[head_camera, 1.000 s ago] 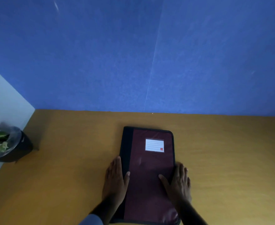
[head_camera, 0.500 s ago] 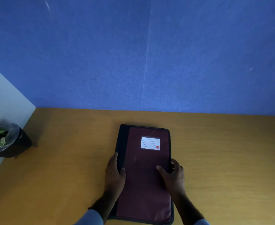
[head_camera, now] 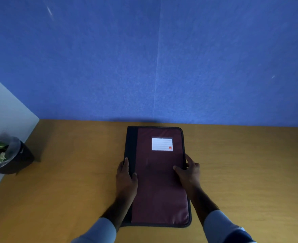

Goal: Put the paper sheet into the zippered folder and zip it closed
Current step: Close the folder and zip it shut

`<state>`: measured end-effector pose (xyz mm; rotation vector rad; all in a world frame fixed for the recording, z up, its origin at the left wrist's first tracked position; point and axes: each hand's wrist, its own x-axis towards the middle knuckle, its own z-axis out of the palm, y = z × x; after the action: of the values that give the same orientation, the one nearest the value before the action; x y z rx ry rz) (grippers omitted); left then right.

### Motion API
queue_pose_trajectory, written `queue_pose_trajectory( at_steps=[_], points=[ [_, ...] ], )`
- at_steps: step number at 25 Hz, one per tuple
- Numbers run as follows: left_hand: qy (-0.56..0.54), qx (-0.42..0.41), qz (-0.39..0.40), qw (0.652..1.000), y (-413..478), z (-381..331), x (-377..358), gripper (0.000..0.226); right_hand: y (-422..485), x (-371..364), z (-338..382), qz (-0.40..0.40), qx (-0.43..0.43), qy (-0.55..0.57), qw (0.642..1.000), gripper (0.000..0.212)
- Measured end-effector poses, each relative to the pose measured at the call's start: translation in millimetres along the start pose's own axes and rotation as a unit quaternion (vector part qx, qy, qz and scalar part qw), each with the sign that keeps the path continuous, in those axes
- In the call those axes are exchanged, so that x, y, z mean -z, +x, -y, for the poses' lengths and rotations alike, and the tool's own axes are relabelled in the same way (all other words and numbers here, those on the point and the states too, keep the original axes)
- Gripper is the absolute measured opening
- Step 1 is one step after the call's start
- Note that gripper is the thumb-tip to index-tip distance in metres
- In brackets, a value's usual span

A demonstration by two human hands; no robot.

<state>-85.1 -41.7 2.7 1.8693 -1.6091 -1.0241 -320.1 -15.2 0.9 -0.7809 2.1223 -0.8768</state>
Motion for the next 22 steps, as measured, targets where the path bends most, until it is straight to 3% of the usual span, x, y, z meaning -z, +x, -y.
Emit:
queue_pose_trajectory(
  at_steps=[6,22],
  points=[
    [0.017,-0.01,0.008,1.0,28.2,-13.4,-5.5,0.071,26.9,-3.7,8.2,-0.01,-0.001,-0.024,1.0,0.087],
    [0.044,-0.001,0.04,0.998,58.7,-11.8,-7.6,0.069,42.6,-23.9,6.9,-0.016,0.014,-0.052,0.998,0.076]
  ],
)
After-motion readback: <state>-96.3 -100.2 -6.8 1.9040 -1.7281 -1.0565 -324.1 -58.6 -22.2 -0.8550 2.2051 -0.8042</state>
